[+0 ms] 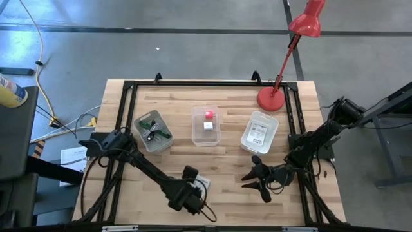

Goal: Pick and place items into bin
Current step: Put the card reader box into the white bin

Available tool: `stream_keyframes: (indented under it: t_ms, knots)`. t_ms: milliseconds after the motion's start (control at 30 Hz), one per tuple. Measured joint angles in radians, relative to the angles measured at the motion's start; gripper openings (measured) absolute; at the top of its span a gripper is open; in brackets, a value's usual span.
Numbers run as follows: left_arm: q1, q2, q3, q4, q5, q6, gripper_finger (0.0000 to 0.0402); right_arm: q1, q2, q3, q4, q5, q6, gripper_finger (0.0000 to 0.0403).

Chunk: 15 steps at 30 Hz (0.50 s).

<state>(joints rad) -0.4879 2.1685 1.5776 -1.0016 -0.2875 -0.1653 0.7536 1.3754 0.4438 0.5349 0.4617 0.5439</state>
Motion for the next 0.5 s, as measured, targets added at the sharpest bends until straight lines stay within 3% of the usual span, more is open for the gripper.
stream_keyframes:
  t_ms: [500]
  knots:
    - [0.094,0.006,0.0,0.328,0.034,-0.026,0.0232,0.055,0.0,0.0,-0.037,-0.053,0.166,0.0112]
